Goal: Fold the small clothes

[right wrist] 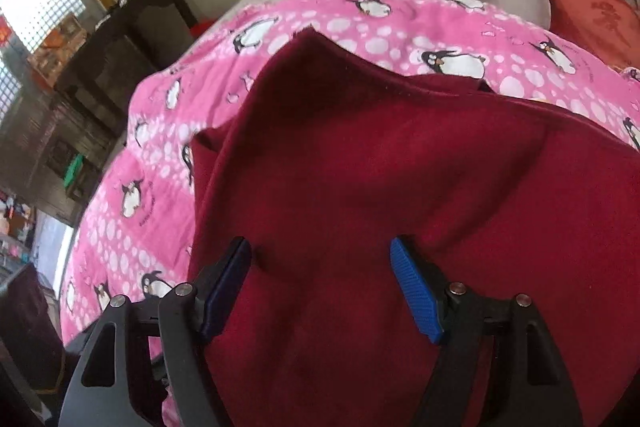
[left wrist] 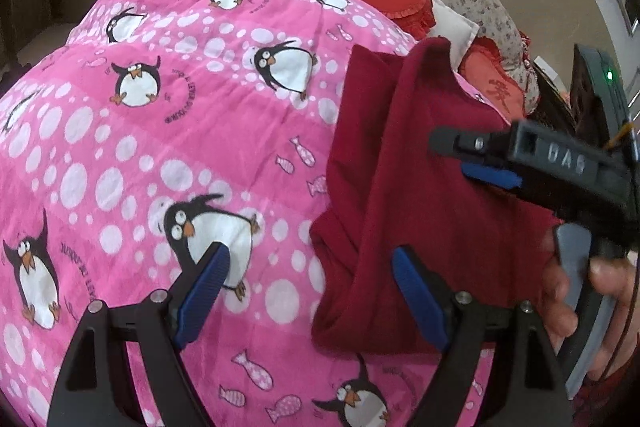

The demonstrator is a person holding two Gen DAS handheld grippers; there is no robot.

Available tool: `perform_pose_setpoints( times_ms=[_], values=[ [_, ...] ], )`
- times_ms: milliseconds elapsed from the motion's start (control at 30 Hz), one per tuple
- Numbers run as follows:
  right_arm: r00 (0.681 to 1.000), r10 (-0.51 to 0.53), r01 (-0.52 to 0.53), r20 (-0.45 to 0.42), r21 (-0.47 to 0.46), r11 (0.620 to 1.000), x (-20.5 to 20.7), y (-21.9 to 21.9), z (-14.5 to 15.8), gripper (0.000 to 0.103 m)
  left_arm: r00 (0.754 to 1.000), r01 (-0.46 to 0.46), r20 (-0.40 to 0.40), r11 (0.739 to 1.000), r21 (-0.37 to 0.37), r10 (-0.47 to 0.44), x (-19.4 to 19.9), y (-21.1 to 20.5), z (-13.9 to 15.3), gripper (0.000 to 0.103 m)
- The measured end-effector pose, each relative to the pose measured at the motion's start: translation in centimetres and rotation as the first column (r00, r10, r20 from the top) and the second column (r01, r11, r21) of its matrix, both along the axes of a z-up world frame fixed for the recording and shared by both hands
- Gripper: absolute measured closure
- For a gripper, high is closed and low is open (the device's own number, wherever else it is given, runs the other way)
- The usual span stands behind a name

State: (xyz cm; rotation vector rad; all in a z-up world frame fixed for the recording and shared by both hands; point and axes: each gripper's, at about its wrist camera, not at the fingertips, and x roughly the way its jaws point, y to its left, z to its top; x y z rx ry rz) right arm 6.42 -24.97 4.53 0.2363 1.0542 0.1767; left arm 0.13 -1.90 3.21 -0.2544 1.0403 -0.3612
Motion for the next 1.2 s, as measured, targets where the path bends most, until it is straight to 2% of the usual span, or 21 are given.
perform_pose_setpoints(
  times_ms=[133, 300, 367, 500, 667, 867, 967, 1033, 1133, 1200],
  values=[
    [1.000, -0.015, 0.015, 0.010, 0.045, 0.999, 0.0, 0.1, 1.0, 0.054, 1.000, -0.015, -0.007, 1.000, -0.024, 0.015, 0.0, 0.4, -0.4, 0.016],
    [0.998, -0.039, 0.037, 0.042, 0.055, 0.998, 0.9, 1.3, 2.0, 0.053, 1.000, -0.016, 0.016, 0.999, -0.040, 0.017, -0.4, 0.4, -0.7, 0.014],
    [0.999, -0.043, 0.042, 0.024, 0.040, 0.998, 1.9, 2.1, 2.0, 0.052, 1.000, -0.005, 0.027, 0.999, -0.031, 0.006, -0.7, 0.2, -0.8, 0.013],
    [1.000, -0.007, 0.006, -0.005, -0.034, 0.999, 3.4, 4.5, 1.5, 0.051, 1.000, 0.003, 0.030, 0.999, -0.041, -0.001, -0.7, 0.2, -0.9, 0.010],
    [1.000, 0.027, -0.029, -0.017, -0.188, 0.982, 4.8, 7.7, 1.1, 0.048, 0.999, 0.006, 0.033, 0.999, -0.043, -0.005, -0.7, 0.1, -1.0, 0.008],
    [0.999, 0.015, -0.022, -0.028, -0.264, 0.964, 6.0, 8.9, 0.3, 0.037, 0.999, 0.017, 0.043, 1.000, -0.025, -0.016, -0.7, -0.5, -1.2, 0.005],
    [0.999, 0.031, -0.044, -0.043, -0.337, 0.940, 6.4, 10.0, -0.4, 0.031, 0.999, 0.016, 0.042, 0.999, -0.029, -0.015, -0.7, -0.4, -1.2, 0.005],
    [0.997, 0.051, -0.072, -0.062, -0.421, 0.904, 6.7, 11.1, -1.1, 0.029, 0.999, 0.018, 0.044, 0.999, -0.032, -0.017, -0.8, -0.2, -1.2, 0.005],
    [0.997, 0.055, -0.076, -0.059, -0.447, 0.891, 6.6, 11.4, -1.5, 0.028, 0.999, 0.023, 0.050, 0.999, -0.032, -0.022, -0.9, -0.2, -1.2, 0.005],
    [0.997, 0.049, -0.067, -0.052, -0.433, 0.899, 6.4, 10.9, -1.3, 0.034, 0.998, 0.027, 0.054, 0.999, -0.029, -0.025, -1.1, -0.1, -1.2, 0.004]
  ],
)
